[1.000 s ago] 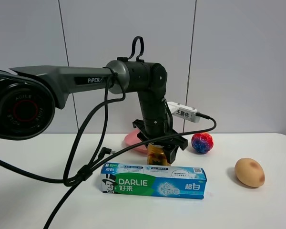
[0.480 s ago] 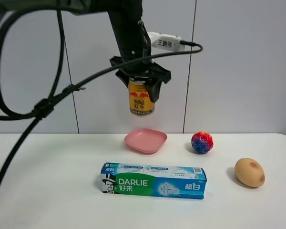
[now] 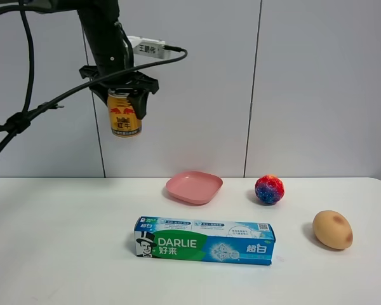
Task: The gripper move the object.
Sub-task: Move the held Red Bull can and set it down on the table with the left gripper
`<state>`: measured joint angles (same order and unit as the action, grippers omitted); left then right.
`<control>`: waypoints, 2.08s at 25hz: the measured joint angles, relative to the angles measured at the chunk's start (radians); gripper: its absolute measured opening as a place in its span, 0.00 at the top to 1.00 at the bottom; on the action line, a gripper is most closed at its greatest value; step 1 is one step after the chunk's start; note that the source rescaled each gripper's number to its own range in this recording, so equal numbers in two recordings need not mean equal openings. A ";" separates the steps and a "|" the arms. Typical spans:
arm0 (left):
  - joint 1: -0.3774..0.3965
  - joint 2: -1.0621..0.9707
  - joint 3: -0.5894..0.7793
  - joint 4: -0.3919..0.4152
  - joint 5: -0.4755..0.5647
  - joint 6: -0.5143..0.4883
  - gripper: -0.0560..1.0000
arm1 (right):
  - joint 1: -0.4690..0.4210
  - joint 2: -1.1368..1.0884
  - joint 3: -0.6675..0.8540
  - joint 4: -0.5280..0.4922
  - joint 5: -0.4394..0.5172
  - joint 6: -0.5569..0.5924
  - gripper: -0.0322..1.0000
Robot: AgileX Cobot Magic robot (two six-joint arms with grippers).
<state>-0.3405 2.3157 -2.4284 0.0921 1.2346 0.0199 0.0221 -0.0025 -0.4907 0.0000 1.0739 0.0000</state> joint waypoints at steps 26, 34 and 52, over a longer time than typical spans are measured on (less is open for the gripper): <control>0.083 0.256 0.000 -0.074 -0.160 0.006 0.93 | 0.000 0.000 0.000 0.000 0.000 0.000 0.00; 0.083 0.302 0.000 -0.070 -0.184 0.065 0.93 | 0.000 0.000 0.000 0.000 0.000 0.000 0.00; 0.080 0.306 0.000 -0.067 -0.173 0.080 0.58 | 0.000 0.000 0.000 0.000 0.000 0.000 0.00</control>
<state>-0.2608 2.6217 -2.4284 0.0250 1.0612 0.1002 0.0221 -0.0025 -0.4907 0.0000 1.0739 0.0000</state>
